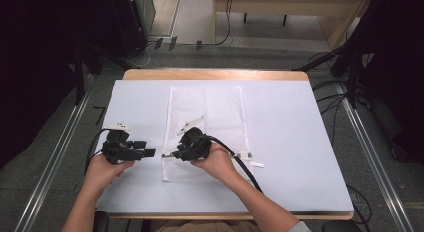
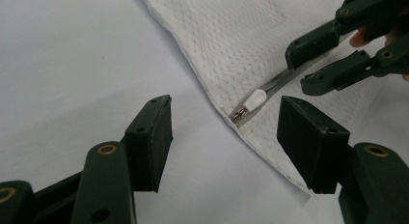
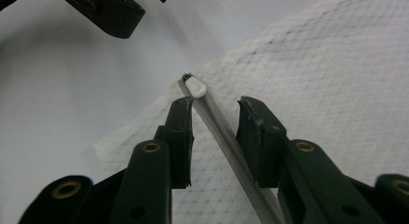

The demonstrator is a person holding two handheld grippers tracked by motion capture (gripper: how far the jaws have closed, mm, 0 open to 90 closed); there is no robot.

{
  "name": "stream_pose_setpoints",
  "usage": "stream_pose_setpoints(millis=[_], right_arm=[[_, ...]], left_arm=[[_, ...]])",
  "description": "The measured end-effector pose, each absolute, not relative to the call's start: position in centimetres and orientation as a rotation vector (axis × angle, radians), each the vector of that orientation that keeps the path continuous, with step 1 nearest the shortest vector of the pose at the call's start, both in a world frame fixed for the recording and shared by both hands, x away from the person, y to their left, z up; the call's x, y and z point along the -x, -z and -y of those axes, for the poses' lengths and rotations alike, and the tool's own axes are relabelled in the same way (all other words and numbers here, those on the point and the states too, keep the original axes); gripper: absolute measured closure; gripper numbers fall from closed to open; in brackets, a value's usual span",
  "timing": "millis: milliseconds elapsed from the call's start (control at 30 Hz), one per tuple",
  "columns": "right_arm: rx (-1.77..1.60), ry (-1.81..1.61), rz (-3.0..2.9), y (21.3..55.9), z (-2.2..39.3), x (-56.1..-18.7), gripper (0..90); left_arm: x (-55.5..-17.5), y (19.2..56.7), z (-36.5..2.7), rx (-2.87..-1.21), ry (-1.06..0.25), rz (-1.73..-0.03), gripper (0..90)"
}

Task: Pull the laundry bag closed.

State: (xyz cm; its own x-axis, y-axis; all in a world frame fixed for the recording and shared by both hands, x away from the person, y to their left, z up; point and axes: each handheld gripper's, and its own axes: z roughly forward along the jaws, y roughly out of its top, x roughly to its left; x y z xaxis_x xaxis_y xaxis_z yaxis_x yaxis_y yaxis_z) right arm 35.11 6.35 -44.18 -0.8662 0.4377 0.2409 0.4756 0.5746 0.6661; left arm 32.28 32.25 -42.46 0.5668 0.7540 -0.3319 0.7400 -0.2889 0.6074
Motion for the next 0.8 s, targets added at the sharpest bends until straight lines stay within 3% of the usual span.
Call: stream_pose_setpoints(millis=[733,800], right_arm=[[0.788,1.11,2.683,46.0,-9.6,-35.6,75.2],[0.792,1.109,2.673,46.1,-9.8,-35.8,79.7]], left_arm=[[-32.2,42.3,-32.3,-2.052,-0.031,-1.187,37.7],[-32.2,42.2,-32.3,-2.049,-0.035,-1.184,37.8]])
